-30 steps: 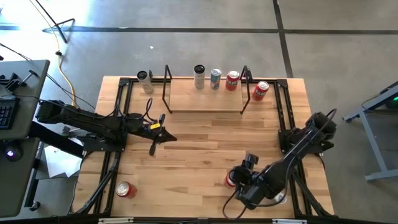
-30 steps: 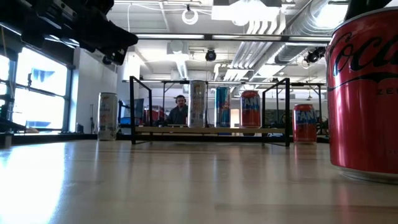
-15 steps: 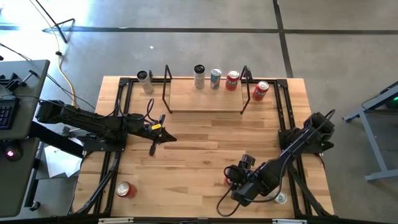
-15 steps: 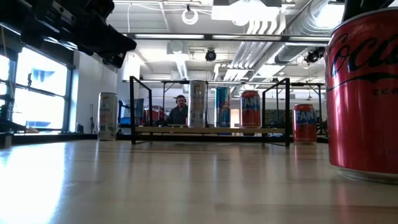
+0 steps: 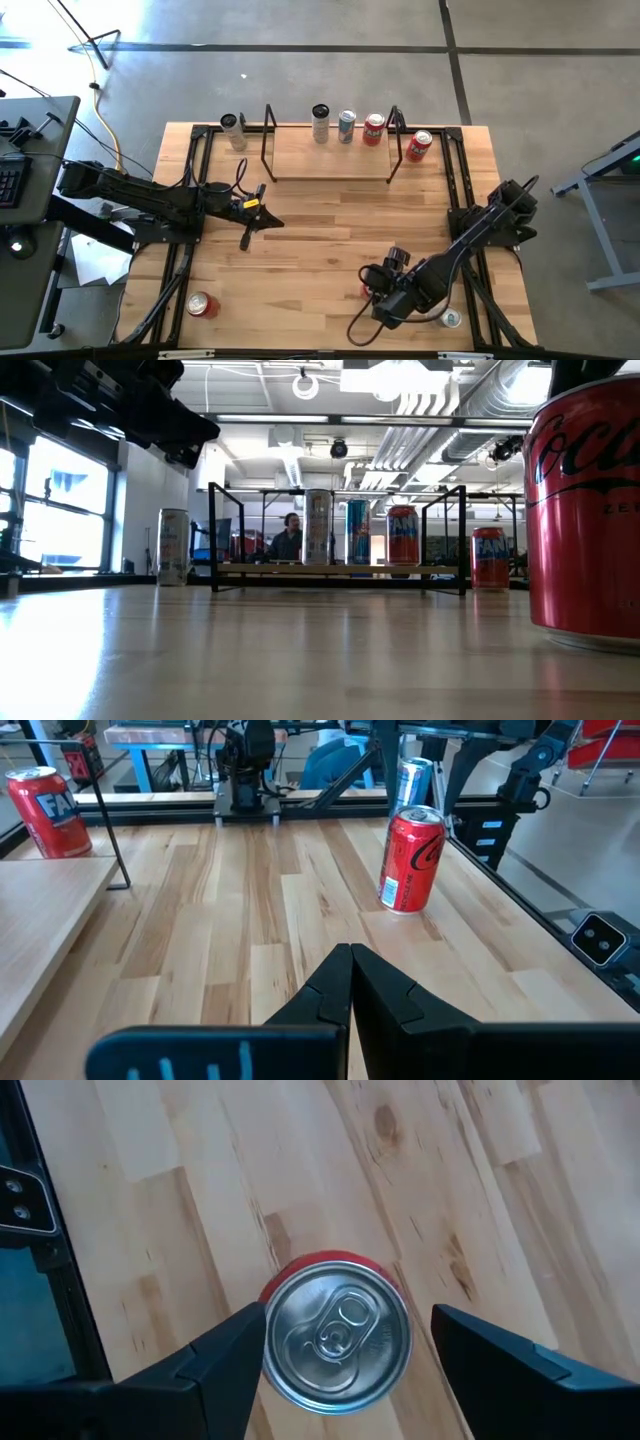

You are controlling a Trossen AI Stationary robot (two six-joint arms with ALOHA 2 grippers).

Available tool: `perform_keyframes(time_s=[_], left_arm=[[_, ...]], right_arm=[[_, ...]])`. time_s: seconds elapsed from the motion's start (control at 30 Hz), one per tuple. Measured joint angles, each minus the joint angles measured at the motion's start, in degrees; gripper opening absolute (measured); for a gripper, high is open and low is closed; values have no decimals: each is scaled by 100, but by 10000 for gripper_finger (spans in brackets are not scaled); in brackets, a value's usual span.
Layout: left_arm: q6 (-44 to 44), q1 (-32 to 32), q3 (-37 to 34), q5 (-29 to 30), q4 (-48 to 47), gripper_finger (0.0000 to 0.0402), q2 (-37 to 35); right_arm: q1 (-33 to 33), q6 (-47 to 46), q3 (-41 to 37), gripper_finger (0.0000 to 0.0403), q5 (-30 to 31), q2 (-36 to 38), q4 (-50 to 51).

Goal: Place canned beverage on shelf
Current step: Put the right red black soda can on the shelf

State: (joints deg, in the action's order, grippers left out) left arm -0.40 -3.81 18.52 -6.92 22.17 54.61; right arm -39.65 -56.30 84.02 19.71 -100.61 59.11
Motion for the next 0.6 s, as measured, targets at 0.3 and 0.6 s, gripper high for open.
perform_keyframes(time_s=[0.3, 0.6], left_arm=[[-48, 0, 0, 0, -2, 0, 0], [-92, 0, 0, 0, -9, 0, 0]], right_arm=[[82, -388, 528, 271, -531, 1, 622], [213, -568, 510, 271, -639, -1, 550]])
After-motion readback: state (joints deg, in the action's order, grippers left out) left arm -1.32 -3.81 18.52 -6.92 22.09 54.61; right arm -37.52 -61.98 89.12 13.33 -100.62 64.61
